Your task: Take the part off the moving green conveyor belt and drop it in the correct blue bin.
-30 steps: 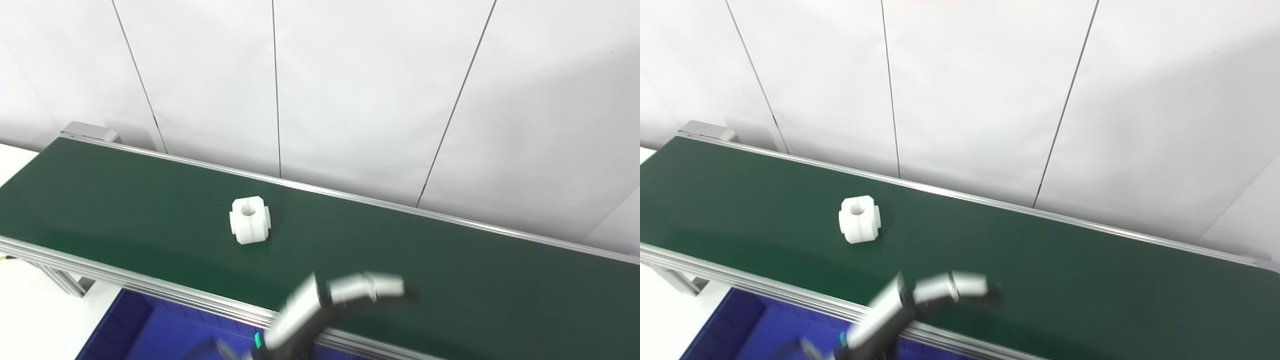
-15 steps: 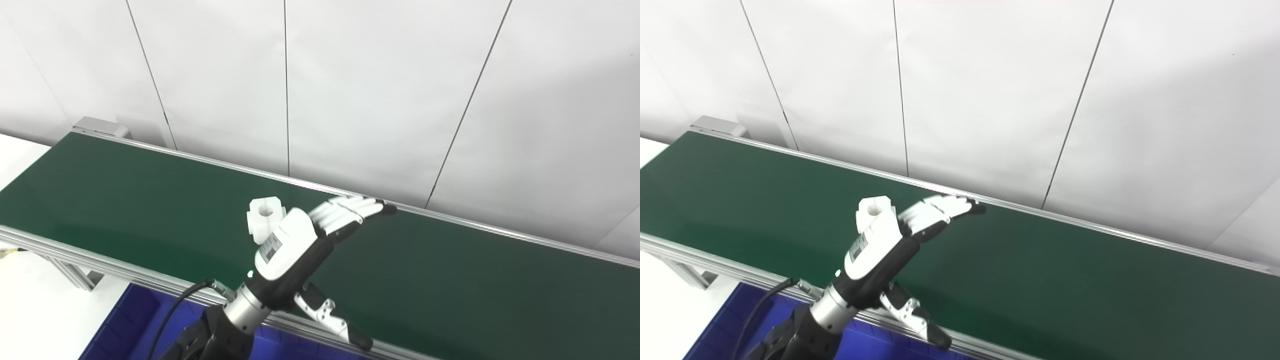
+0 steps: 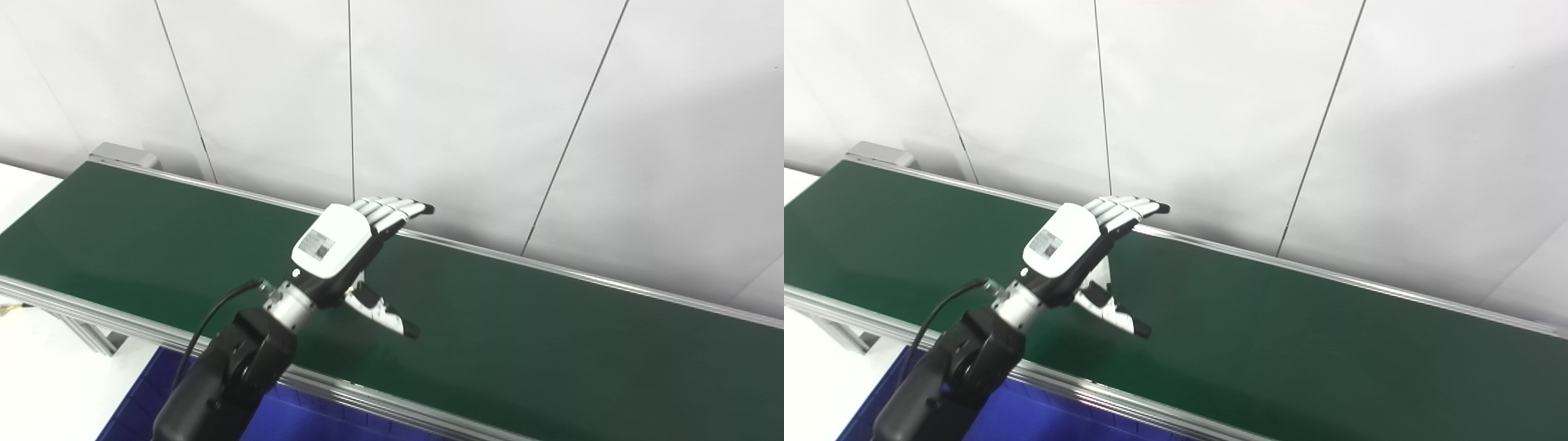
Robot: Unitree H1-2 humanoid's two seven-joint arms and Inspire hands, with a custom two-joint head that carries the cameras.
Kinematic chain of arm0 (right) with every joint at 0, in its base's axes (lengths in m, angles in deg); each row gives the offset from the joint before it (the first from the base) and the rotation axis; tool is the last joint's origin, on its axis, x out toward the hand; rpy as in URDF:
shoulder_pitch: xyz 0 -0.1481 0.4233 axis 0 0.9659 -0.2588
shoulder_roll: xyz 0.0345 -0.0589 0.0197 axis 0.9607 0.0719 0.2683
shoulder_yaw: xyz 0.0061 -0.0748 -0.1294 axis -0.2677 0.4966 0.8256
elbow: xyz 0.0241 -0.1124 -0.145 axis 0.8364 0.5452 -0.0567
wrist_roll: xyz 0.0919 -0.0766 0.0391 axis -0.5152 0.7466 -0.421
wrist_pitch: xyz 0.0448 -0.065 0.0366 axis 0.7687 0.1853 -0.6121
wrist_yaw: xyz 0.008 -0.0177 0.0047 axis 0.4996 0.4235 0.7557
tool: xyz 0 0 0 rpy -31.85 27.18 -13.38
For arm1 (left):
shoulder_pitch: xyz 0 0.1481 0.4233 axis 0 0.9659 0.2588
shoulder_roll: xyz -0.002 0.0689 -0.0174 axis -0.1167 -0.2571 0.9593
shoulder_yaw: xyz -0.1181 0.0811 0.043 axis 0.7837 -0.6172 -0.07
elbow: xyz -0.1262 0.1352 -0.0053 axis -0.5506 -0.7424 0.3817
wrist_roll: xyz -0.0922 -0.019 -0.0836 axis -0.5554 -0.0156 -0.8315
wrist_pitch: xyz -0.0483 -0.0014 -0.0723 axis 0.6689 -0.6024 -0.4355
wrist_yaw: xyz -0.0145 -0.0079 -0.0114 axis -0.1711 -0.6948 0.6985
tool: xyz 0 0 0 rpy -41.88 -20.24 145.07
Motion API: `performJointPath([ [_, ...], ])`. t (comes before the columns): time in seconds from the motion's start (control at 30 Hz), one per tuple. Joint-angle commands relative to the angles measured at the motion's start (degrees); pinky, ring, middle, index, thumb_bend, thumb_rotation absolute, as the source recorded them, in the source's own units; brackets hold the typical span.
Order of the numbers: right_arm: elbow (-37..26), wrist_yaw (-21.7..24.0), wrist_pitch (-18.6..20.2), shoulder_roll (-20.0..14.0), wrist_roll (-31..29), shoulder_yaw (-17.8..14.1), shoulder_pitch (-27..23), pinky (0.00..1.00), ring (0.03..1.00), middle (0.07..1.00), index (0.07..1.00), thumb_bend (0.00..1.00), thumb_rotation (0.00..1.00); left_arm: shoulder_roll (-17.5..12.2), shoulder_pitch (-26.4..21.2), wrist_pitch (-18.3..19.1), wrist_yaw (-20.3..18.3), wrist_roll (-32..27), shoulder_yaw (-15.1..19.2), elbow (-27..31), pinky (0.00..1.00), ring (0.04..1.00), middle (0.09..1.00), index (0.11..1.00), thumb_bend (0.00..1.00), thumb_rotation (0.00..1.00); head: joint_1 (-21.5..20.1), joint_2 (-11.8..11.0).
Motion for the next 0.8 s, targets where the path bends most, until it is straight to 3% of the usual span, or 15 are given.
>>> performJointPath([
  [0.0, -1.53, 0.54, -2.85, 0.58, -0.29, -0.01, -0.02, 0.86, 0.919, 0.937, 0.927, 1.0, 0.92, -1.14, -2.25, 0.9, 2.17, 0.69, 0.13, -0.47, 0.82, 0.855, 0.878, 0.875, 1.0, 0.53, -0.18, 0.07],
  [0.53, -1.22, 0.24, -2.85, 1.05, 0.2, 0.18, -0.34, 0.83, 0.894, 0.921, 0.916, 1.0, 0.9, -2.33, -7.32, 8.04, 4.45, 2.62, -3.26, -13.59, 0.8, 0.849, 0.865, 0.862, 1.0, 0.46, -0.92, 0.02],
  [0.63, -1.36, -0.29, -2.85, 0.96, 0.63, 0.32, -0.3, 0.81, 0.887, 0.915, 0.91, 1.0, 0.91, -3.02, -8.49, 8.54, 3.82, 2.21, -4.48, -15.97, 0.8, 0.854, 0.872, 0.859, 1.0, 0.5, -0.92, 0.06],
  [0.77, -1.41, -0.17, -2.85, 0.91, 0.52, 0.39, -0.33, 0.81, 0.881, 0.905, 0.905, 1.0, 0.91, -3.79, -9.39, 9.33, 2.23, 1.12, -5.69, -17.66, 0.77, 0.856, 0.881, 0.851, 1.0, 0.47, -0.83, 0.16],
])
